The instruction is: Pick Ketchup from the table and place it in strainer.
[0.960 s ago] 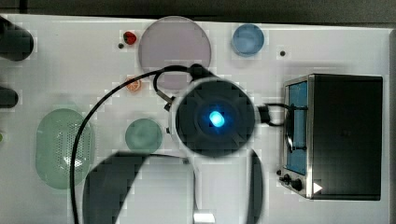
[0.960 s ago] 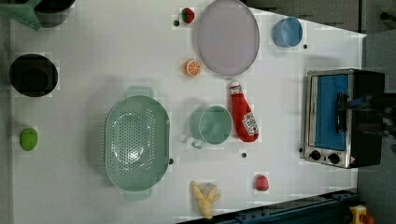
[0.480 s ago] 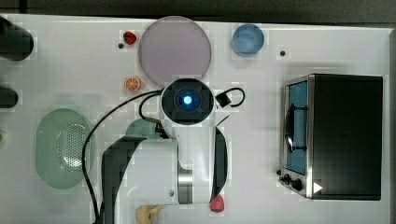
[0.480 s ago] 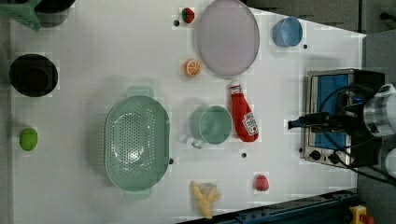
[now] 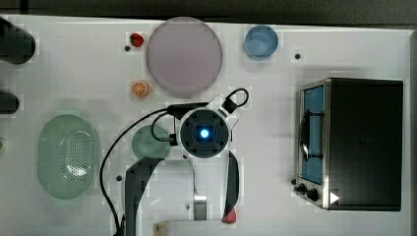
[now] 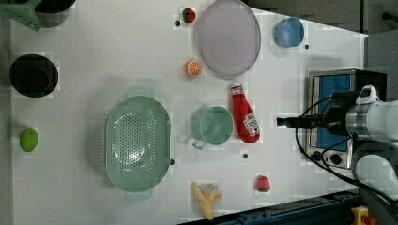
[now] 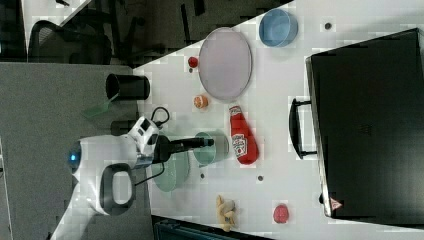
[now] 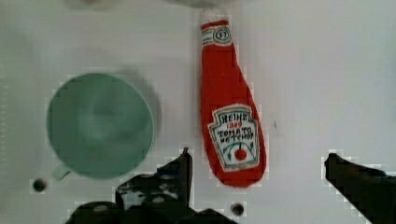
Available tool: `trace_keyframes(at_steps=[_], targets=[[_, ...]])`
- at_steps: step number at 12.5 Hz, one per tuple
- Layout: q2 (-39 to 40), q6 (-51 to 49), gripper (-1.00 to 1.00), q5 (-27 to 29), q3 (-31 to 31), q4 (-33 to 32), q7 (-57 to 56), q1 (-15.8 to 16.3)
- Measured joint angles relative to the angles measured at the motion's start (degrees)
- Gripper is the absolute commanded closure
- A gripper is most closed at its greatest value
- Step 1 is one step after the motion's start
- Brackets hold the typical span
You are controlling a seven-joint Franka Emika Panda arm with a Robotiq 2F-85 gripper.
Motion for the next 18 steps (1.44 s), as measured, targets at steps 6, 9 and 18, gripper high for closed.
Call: trace_keyframes(at_steps=[6,9,18], targets=[[11.8,12.1,-1.00,-0.4,-0.3,-2.5,-1.6,-0.2],[19.0,18.4,-1.00,-2.3,0.0,-3.0,-2.0,-0.4],[24.7,25.2,-0.29,-2.7,-0.3,-5.4,-2.2,-0.4]])
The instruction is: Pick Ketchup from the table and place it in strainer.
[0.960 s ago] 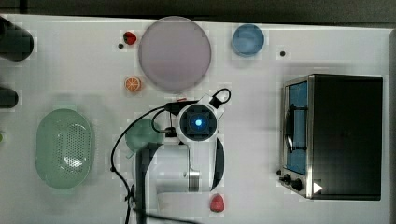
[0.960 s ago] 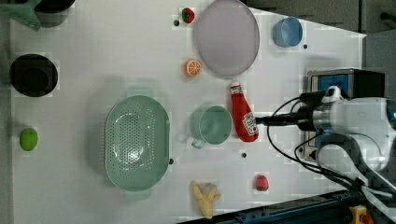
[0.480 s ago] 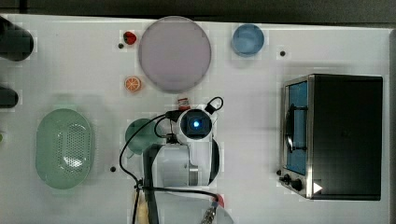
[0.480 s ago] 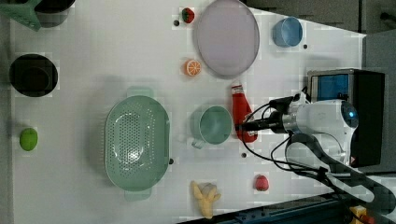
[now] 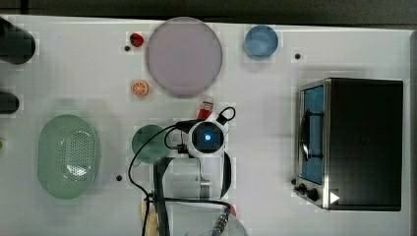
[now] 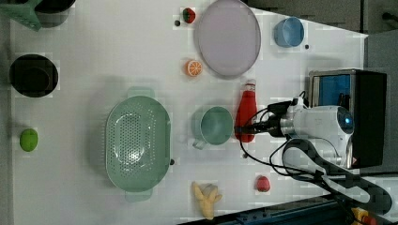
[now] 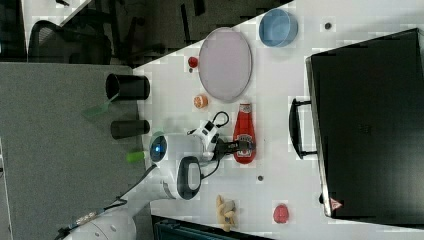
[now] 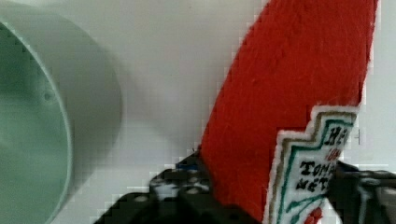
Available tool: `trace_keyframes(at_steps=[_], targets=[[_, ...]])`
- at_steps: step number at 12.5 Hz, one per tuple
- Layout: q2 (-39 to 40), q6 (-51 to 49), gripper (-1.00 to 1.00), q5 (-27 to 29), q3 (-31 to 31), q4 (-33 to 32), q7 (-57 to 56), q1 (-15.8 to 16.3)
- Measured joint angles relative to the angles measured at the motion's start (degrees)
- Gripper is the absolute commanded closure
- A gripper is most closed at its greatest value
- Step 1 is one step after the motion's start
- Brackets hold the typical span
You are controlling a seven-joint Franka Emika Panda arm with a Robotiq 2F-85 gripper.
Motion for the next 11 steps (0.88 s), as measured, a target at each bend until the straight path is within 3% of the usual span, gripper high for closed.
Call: trace_keyframes(at_steps=[5,11], targets=[[-4.7,-4.9,-0.29,0.3,0.5,-0.1,0.0,-0.4],[-28.5,-28.1,-0.29,0.6,5.9,5.7,3.1,-0.7]])
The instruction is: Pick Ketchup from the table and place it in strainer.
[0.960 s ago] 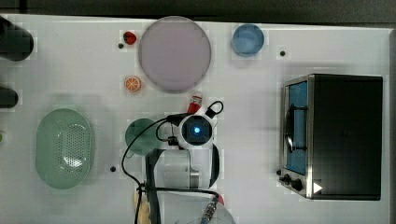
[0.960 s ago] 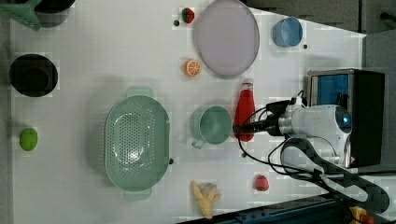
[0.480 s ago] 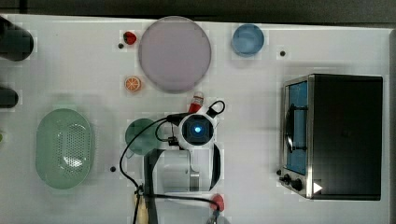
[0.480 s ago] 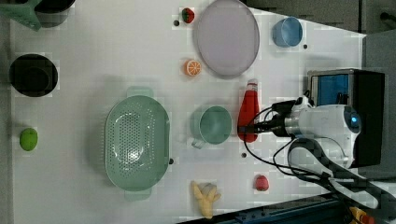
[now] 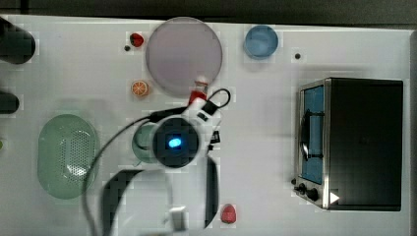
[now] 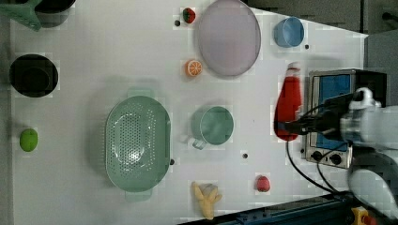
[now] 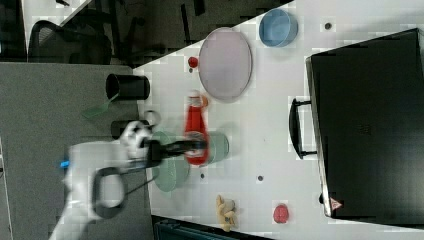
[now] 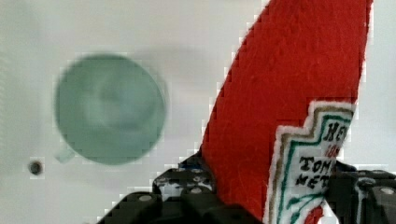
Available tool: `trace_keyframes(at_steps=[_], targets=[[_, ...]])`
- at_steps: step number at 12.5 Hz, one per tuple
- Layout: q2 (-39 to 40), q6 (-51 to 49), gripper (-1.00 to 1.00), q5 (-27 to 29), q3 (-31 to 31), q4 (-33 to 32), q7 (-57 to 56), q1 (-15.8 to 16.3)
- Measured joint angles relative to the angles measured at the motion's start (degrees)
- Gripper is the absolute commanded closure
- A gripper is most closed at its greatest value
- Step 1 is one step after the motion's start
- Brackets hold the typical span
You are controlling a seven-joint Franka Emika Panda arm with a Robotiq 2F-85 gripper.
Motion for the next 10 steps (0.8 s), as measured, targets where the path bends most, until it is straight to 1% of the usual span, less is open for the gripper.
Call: trace_keyframes(at_steps=[1,2,4,6,8,10], targets=[[-2.5,-3.0,-0.29,0.6,1.7,2.4,2.3,0.1],[-4.0,-4.9,-0.29,2.4,3.2,4.5,5.3,0.8],[-4.4,-7.5,-0.29,5.2,7.8,8.3,11.6,1.7],[-2.3,-6.9,-0.29,7.7,13.6,10.2,18.7,2.5],[1.4,-5.3,-0.29,8.1,20.1,10.2,24.9,4.0],[6.4,-0.5,-0.29,7.6,26.4,9.7,30.9,5.2]])
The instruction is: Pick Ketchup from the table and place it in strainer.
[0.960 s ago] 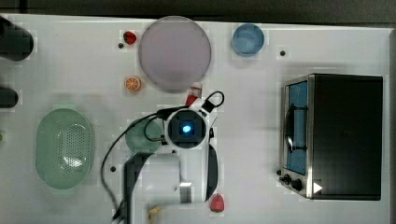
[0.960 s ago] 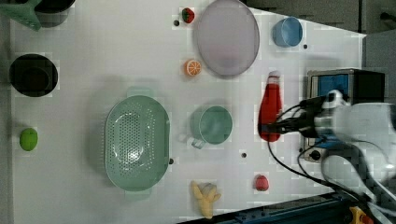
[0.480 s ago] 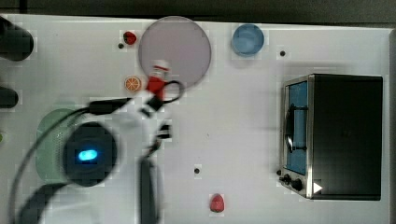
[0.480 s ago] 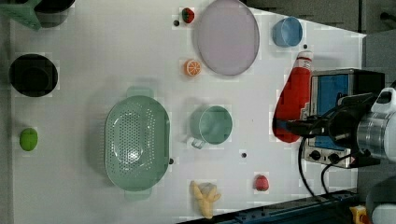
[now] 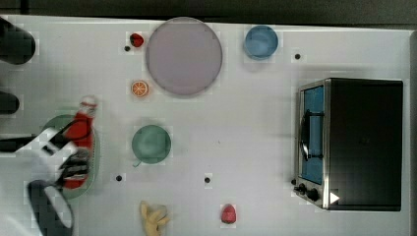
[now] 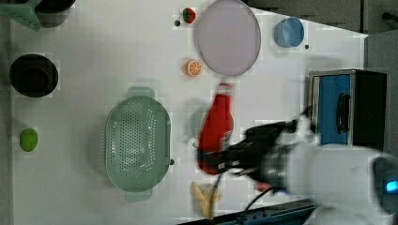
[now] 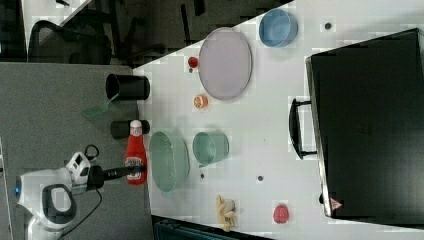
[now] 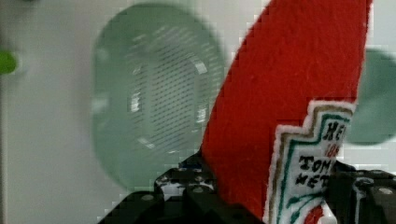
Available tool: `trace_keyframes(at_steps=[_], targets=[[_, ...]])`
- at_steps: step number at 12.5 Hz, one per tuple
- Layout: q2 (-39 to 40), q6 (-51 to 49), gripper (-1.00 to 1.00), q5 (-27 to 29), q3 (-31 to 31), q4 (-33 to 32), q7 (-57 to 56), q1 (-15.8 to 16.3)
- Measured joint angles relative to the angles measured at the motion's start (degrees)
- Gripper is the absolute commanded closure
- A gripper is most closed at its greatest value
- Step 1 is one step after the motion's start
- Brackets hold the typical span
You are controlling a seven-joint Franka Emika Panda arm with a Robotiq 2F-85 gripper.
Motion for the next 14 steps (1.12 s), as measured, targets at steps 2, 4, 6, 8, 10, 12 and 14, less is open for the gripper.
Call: trace_keyframes(at_steps=[2,4,6,8,10,12,14], targets=[[4.9,4.2,-0.29,-0.1,3.0,-0.1,6.3,1.9],[9.6,9.6,-0.29,-0.6,4.9,-0.1,12.1,2.9],[13.9,13.3,-0.29,-4.1,5.7,-0.1,16.0,3.1],[18.0,15.5,-0.57,-8.6,4.9,0.0,17.9,3.1],[22.4,18.1,-0.98,-8.8,4.4,-0.3,18.4,2.2],[25.0,20.0,-1.00,-9.0,3.3,-0.8,18.5,2.0],[25.5,20.0,-1.00,-8.9,3.0,-1.3,18.6,1.4]])
